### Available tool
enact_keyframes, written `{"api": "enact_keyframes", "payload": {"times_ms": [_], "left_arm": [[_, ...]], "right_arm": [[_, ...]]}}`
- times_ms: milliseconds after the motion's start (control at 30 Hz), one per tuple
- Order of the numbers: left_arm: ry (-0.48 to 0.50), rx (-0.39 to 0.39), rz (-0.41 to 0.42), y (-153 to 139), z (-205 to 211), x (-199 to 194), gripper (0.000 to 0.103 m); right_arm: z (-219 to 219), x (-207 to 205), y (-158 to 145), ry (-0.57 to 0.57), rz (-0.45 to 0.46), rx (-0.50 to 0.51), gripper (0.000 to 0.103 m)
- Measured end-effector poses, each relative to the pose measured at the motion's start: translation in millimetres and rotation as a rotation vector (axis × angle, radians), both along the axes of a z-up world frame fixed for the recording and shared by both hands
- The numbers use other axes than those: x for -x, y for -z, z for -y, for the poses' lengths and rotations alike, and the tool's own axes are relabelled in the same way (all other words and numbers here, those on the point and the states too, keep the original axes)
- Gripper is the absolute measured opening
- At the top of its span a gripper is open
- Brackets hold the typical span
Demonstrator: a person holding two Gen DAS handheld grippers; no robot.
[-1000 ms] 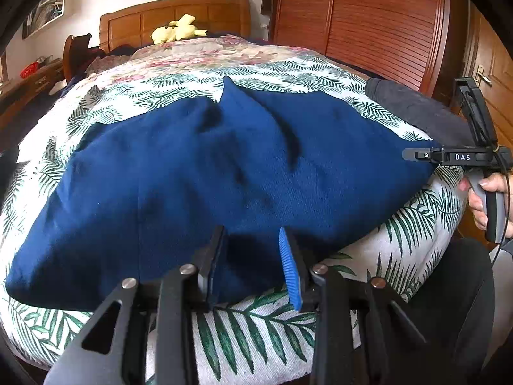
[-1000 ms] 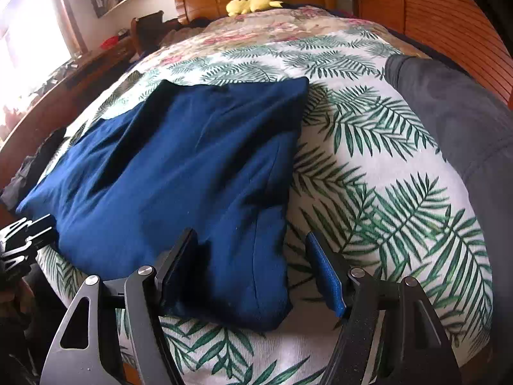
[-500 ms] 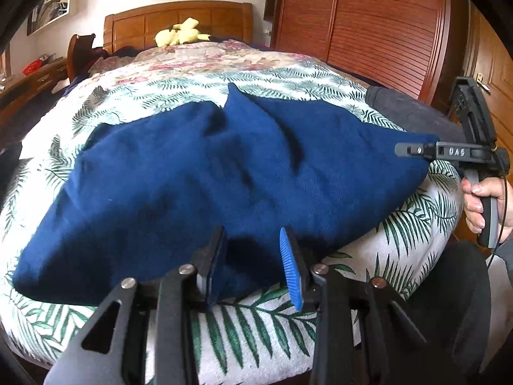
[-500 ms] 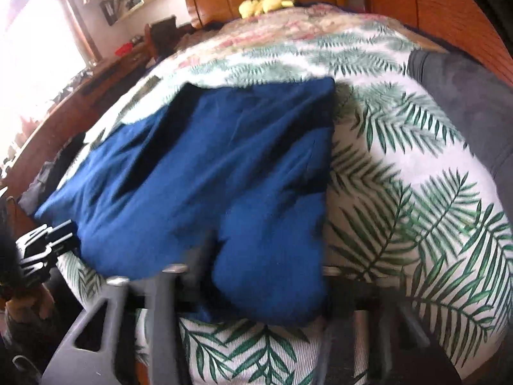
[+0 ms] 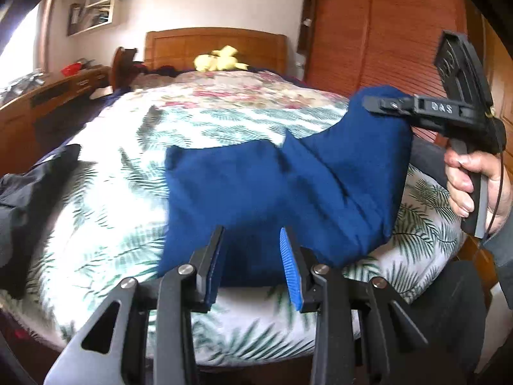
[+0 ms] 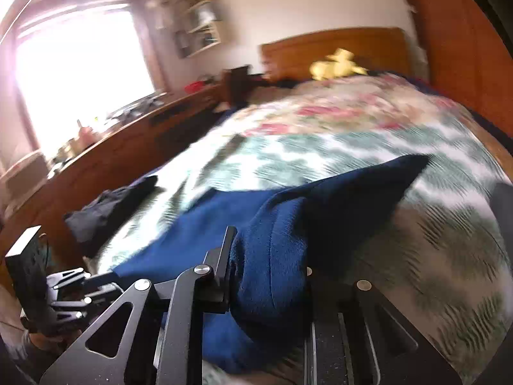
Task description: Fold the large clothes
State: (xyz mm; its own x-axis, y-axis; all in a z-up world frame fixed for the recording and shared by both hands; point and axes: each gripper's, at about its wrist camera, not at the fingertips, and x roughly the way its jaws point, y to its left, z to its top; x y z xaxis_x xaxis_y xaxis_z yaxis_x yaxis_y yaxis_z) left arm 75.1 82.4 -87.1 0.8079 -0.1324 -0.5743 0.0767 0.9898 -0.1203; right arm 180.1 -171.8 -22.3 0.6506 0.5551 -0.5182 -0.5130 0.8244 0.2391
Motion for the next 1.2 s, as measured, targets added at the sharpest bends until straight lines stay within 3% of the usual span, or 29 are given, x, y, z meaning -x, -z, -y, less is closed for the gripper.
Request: {"api": "enact_keyframes", "payload": {"times_ms": [200,333,367,467,567,700,900,1067,1200], "left_arm": [[-0.074,-0.004,0.027,-8,-35,24,0.033],[-0.102,-0.011,0.024,-7,-46,31,0.033],[-0.105,-0.011,0.024,-8,-47,32,0.033],[-0.107,-0.008,0.028,-8,-48,30,0.033],[-0.093,0.000,0.032,-10,-45,25,0.033],[-0.067,0.001,0.023,-9,-34,10,0.033],[-0.039,-0.031,-0.018,-5,-15,-17,0.034],[-0.025,-0.069,-0.052,1,-2,-37,0.034],[-0.035,-0.085,-0.076,8,0,-49,0.034]], "right_arm": [[-116,-8,-5,-0.188,-0.007,-0.009,0.017],[-158,-6,6,-0.225,-0.021,0.031,0.026],[-161,-2,5,-0.230,-0.011,0.034,0.034],[-154,8,-3,-0.242,0.053,0.023,0.039],[-133,5,0,-0.226,0.046,0.056,0.039],[-115,-6,28,-0.172,0.025,0.191,0.039],[-93,-17,78,-0.167,-0.060,0.277,0.039],[-76,-15,100,-0.164,-0.072,0.214,0.040],[-74,-13,100,-0.172,-0.068,0.215,0.040]]}}
